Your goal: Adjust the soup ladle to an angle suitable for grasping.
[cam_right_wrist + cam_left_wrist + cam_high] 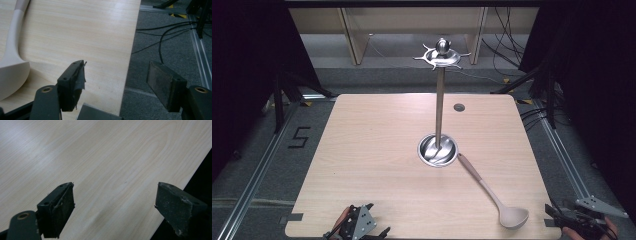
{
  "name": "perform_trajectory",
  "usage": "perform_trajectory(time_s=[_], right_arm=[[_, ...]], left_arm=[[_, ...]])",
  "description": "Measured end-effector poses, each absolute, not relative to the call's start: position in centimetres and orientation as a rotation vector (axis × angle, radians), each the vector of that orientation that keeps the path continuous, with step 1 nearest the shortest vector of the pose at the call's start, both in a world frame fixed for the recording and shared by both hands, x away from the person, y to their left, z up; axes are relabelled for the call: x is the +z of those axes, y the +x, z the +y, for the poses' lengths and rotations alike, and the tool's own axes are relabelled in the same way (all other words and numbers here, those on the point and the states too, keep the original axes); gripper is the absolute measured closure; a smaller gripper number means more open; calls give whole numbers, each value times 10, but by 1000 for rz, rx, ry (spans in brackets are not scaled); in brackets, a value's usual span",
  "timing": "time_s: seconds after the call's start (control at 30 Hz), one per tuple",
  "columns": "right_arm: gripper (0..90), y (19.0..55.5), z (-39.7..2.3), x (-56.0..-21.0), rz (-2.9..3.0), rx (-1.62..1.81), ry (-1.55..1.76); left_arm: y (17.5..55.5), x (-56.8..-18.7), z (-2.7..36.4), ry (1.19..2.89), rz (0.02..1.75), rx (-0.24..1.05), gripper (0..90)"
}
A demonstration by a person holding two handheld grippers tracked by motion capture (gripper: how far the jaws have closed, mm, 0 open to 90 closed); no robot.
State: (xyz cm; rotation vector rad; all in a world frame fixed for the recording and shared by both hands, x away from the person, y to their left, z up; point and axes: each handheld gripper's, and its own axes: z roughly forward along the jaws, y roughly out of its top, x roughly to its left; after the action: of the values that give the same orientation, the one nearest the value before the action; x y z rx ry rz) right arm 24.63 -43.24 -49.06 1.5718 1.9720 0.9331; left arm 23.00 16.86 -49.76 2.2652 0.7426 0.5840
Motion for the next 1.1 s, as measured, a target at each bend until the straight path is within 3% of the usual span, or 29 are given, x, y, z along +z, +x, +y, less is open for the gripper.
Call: perform_trajectory(time_s=[0.73,1.1], right_arm=[[323,249,-428,-480,1968,970,1550],[323,254,-413,-459,1993,1004,1499]], left_arm=[[233,-498,169,2269,707,610,148],[232,-501,167,2238,742,602,148]])
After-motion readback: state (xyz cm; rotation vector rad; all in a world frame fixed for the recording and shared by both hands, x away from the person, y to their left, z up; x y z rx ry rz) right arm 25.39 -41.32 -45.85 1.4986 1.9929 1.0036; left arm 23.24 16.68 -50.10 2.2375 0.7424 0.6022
